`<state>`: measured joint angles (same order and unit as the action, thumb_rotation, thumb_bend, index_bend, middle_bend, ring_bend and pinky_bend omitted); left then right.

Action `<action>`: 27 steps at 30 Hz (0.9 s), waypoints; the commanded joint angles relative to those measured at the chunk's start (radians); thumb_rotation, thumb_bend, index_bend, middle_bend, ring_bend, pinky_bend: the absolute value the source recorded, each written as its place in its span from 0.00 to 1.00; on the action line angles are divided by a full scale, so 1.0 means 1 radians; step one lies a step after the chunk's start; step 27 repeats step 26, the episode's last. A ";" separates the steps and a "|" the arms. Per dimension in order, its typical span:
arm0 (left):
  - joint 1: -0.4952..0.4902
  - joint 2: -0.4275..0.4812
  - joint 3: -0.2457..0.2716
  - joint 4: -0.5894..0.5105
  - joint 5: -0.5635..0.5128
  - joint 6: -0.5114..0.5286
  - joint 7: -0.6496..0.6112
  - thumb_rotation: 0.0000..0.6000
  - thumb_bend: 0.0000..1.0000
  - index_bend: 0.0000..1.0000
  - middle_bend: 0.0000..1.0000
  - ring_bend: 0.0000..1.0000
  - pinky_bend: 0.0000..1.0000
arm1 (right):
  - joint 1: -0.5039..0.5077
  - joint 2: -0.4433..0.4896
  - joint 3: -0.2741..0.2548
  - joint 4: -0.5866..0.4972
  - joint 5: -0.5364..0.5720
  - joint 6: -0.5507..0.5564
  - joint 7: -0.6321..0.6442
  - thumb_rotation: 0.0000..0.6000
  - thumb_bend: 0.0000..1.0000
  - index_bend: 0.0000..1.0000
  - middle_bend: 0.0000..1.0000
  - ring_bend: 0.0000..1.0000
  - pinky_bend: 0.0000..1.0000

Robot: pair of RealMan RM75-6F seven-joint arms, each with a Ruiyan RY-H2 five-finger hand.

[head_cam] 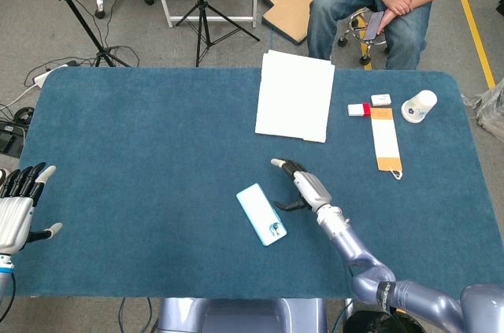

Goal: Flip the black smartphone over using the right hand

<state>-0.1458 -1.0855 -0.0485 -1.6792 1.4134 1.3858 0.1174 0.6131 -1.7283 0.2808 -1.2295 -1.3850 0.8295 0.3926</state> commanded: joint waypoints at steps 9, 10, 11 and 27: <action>0.003 0.000 -0.001 0.005 0.013 0.016 -0.008 1.00 0.00 0.00 0.00 0.00 0.00 | -0.071 0.197 -0.040 -0.118 -0.194 0.328 -0.398 1.00 0.00 0.05 0.02 0.00 0.00; 0.004 0.000 -0.001 0.006 0.016 0.020 -0.009 1.00 0.00 0.00 0.00 0.00 0.00 | -0.090 0.223 -0.047 -0.143 -0.201 0.354 -0.429 1.00 0.00 0.04 0.01 0.00 0.00; 0.005 -0.001 -0.002 0.007 0.018 0.024 -0.011 1.00 0.00 0.00 0.00 0.00 0.00 | -0.112 0.251 -0.055 -0.166 -0.207 0.381 -0.463 1.00 0.00 0.03 0.00 0.00 0.00; 0.024 -0.020 0.008 0.028 0.076 0.084 -0.014 1.00 0.00 0.00 0.00 0.00 0.00 | -0.421 0.530 -0.188 -0.393 -0.173 0.670 -0.673 1.00 0.00 0.01 0.00 0.00 0.00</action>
